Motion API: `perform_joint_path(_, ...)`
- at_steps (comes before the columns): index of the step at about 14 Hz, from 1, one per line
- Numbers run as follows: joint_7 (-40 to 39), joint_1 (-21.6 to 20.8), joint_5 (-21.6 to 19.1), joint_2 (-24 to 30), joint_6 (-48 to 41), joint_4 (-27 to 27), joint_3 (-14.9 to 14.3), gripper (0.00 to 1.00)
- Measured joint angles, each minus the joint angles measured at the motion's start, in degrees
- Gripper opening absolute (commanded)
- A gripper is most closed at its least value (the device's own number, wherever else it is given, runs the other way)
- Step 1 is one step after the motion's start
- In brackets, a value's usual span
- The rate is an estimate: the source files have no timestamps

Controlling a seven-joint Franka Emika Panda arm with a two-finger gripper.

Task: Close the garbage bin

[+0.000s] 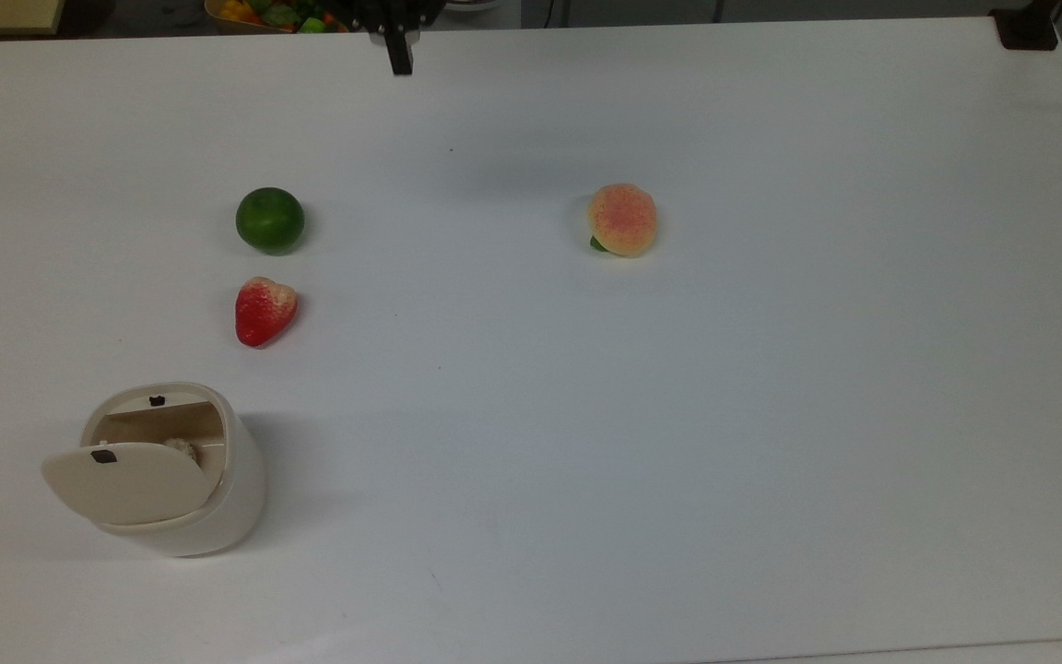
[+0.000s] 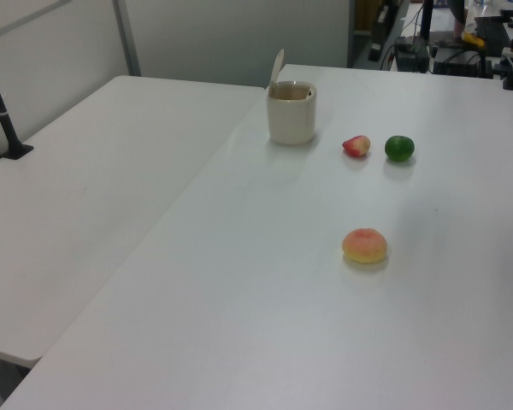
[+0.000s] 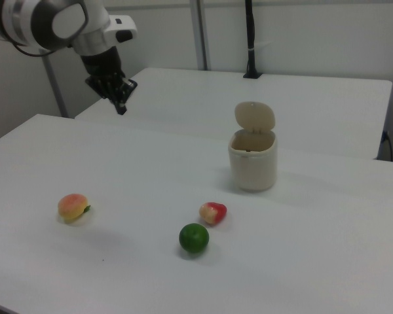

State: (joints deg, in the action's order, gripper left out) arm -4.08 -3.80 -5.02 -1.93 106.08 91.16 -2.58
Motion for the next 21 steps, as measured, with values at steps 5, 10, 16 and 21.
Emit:
perform_joint_path(5, 2.52, 0.86, 0.00, -3.51, 13.57, 0.02, -0.84, 0.00)
perform_joint_path(10, 6.14, 1.54, 0.00, -8.30, 30.58, -1.19, -4.51, 0.00)
perform_joint_path(16, 12.97, 1.51, 0.00, -18.34, 45.30, -8.45, -6.99, 0.00)
perform_joint_path(21, 13.56, 1.85, 0.00, -24.66, 57.03, -10.20, -7.70, 0.00)
